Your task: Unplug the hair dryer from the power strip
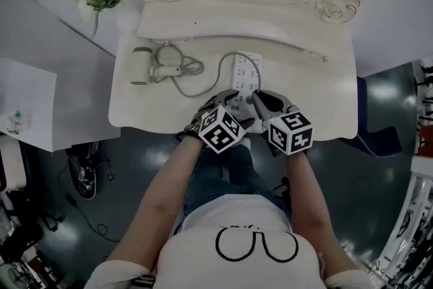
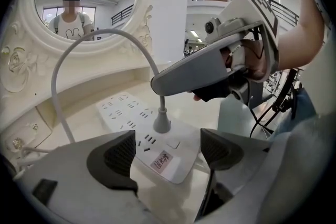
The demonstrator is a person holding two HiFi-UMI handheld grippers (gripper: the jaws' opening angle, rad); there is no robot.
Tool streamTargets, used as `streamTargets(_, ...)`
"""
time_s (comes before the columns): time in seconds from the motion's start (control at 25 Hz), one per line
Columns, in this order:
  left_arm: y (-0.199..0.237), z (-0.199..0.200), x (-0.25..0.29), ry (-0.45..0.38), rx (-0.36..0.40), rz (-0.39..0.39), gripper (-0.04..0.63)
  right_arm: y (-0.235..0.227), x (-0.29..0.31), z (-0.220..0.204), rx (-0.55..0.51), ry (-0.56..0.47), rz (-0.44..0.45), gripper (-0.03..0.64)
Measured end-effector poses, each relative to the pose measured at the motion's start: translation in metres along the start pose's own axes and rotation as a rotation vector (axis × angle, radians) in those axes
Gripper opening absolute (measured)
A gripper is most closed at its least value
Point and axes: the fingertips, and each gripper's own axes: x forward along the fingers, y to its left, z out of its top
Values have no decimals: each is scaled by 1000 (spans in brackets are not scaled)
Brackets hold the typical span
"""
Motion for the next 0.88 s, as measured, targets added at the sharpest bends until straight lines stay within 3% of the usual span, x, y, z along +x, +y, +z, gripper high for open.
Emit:
streamTargets(0.16, 4, 2, -2, -14, -22, 10, 354, 1, -4, -1, 31, 8, 9, 21)
streamTargets(0.4, 1, 1, 1, 31, 17, -12, 353, 6, 4, 2, -52, 34, -19, 18)
streamTargets(0.6, 2, 1, 1, 19, 0, 9, 354, -5, -6, 1, -11, 34, -40, 19)
streamTargets(0.88, 1, 2, 1, 19, 8, 1, 354, 13, -5, 6, -131, 44, -33, 18)
